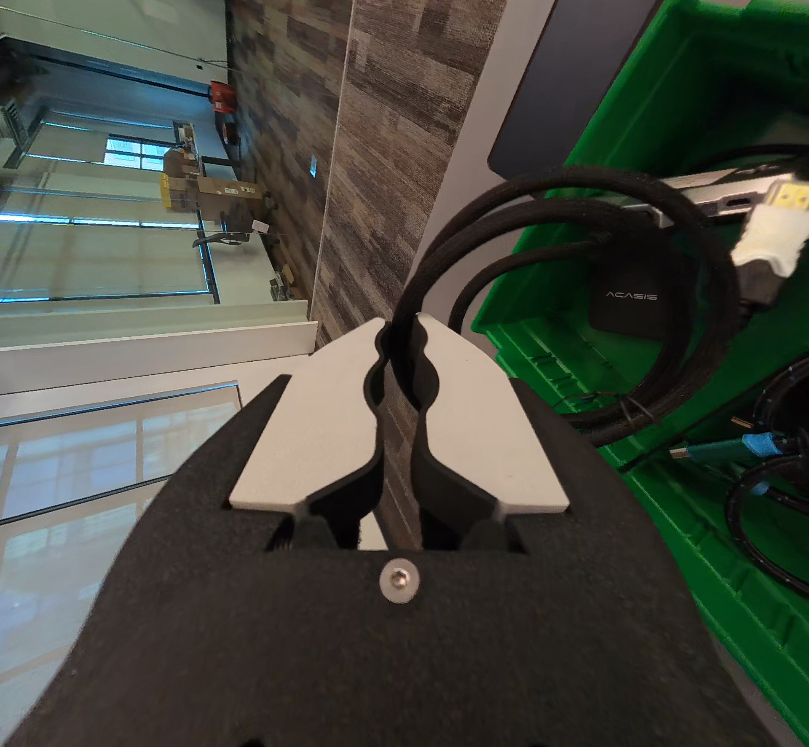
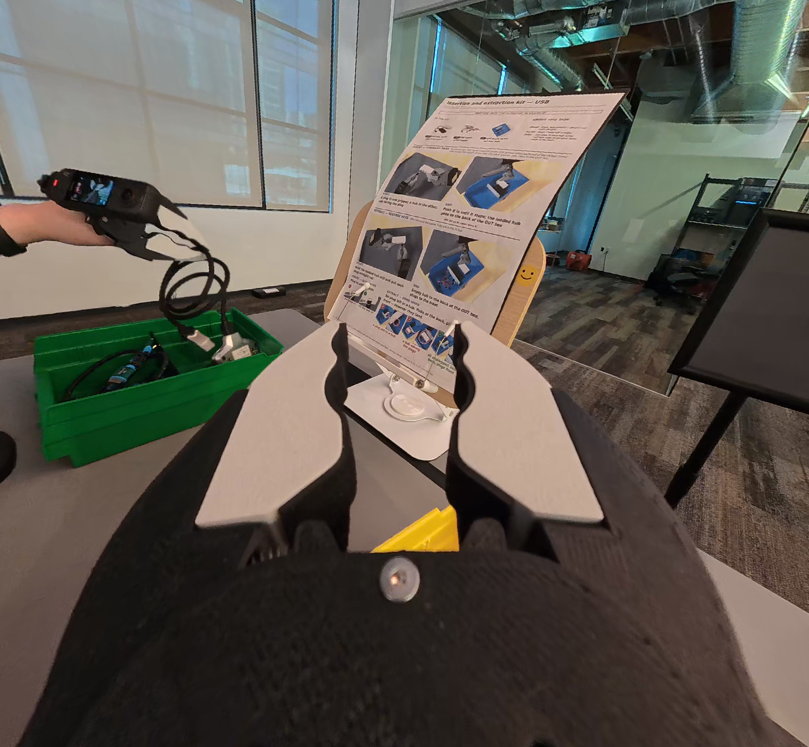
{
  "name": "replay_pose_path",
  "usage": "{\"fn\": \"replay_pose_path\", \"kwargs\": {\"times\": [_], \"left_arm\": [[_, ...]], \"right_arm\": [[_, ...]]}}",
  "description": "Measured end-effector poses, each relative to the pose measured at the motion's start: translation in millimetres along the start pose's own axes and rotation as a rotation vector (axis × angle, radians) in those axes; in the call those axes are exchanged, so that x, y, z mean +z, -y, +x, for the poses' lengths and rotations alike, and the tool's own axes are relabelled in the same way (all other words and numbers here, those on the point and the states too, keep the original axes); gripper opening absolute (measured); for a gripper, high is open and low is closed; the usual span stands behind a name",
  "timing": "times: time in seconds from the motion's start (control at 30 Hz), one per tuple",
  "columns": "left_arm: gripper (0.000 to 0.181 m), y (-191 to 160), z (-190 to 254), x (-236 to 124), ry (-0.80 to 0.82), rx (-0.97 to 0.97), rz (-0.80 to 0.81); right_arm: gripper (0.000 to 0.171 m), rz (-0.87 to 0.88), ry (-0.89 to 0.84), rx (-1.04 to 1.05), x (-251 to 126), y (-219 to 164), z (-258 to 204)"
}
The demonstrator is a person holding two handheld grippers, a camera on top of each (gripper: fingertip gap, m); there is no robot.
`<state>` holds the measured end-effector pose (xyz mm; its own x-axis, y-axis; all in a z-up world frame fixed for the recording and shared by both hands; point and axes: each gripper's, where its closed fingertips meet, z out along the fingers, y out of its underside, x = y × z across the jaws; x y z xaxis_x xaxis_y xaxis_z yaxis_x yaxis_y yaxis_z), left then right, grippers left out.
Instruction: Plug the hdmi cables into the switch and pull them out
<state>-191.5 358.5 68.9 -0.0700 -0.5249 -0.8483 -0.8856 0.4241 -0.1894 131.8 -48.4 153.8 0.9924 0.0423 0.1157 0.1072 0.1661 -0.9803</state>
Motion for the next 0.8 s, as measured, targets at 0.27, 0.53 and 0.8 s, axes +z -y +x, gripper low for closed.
{"fn": "replay_pose_path", "kwargs": {"times": [0.27, 0.53, 0.8], "left_arm": [[0.008, 5, -18, -13, 0.034, -0.012, 0.028], [0.008, -1, 13, 11, -0.03, 0.032, -0.013], [0.008, -9, 49, 47, -0.086, 0.037, -0.05]], "right_arm": [[0.046, -0.012, 0.007, 0.008, 0, -2, 1], [0.046, -0.037, 0.013, 0.019, 1, -8, 2], [0.046, -0.137, -0.001, -0.015, 4, -25, 4]]}}
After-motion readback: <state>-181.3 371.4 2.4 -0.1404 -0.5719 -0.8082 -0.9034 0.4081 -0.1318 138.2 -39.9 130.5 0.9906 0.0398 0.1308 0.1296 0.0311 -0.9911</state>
